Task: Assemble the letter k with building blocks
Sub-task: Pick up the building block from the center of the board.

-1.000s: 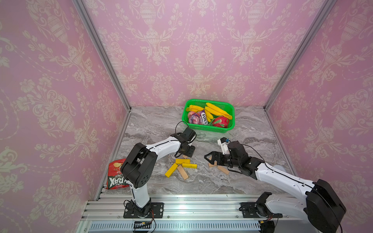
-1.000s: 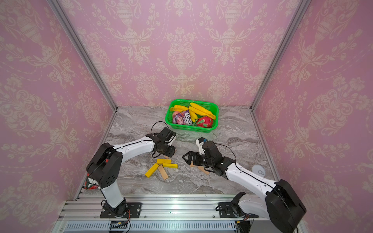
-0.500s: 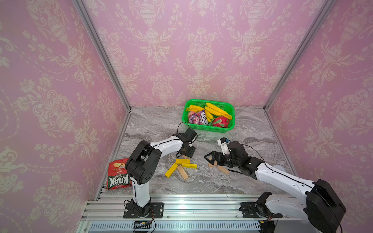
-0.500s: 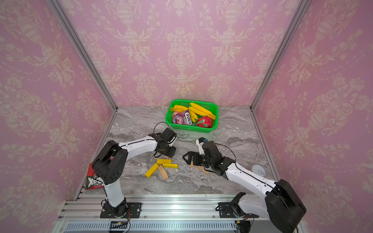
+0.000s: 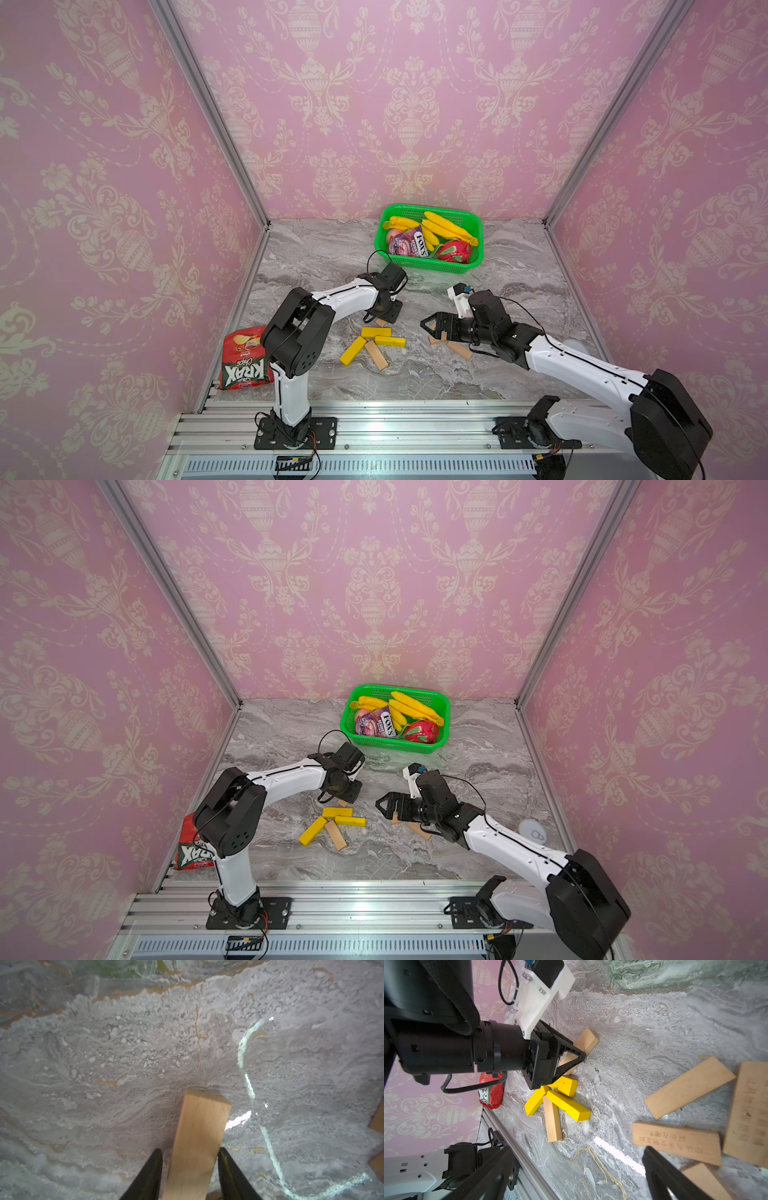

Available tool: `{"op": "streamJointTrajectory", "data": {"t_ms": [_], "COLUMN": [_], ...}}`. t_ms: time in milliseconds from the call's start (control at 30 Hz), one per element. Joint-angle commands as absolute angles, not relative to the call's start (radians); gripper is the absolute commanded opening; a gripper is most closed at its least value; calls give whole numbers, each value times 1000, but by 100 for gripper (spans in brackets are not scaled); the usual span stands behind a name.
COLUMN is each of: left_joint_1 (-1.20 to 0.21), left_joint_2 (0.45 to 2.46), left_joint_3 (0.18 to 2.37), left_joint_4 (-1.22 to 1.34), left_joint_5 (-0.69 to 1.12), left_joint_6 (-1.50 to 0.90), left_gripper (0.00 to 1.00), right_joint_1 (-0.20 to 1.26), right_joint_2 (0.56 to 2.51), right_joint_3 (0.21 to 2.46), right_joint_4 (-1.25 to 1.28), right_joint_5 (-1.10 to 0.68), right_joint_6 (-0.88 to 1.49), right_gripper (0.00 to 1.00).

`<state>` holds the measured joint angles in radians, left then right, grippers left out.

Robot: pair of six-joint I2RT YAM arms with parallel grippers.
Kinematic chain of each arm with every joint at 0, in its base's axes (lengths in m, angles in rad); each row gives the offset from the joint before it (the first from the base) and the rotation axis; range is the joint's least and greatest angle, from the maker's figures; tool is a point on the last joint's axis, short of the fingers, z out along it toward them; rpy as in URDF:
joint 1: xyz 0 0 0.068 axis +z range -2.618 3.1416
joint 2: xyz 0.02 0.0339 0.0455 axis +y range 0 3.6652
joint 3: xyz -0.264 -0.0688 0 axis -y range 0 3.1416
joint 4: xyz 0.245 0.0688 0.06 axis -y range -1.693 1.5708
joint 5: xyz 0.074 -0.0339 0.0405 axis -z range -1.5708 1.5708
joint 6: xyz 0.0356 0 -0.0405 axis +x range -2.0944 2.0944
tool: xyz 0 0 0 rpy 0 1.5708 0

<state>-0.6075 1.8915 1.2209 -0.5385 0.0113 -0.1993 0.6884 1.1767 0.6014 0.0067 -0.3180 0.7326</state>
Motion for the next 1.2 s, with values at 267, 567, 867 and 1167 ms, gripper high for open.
{"op": "streamJointTrajectory", "data": {"t_ms": [267,567,867,1167], "left_joint_1": [-618,-618,-593,-462], "left_joint_2": [1915,1883,1837,1736], "left_joint_3": [1239,1239,1240,1160], "left_joint_4": [-584,-593,-605,-574], "left_joint_5": [-28,-72,-102,-50], "left_joint_6": [-182,-185,-207,-252], "left_gripper": [34,19,15,8], "right_joint_1": [698,701,734,755], "right_joint_2": [1187,1205,1290,1371], "right_joint_3": [632,659,747,803], "right_joint_4": [-21,-25,-26,17], "right_joint_5": [-329,-355,-366,-347], "right_joint_6": [701,691,683,709], "right_gripper": [100,100,100,100]}}
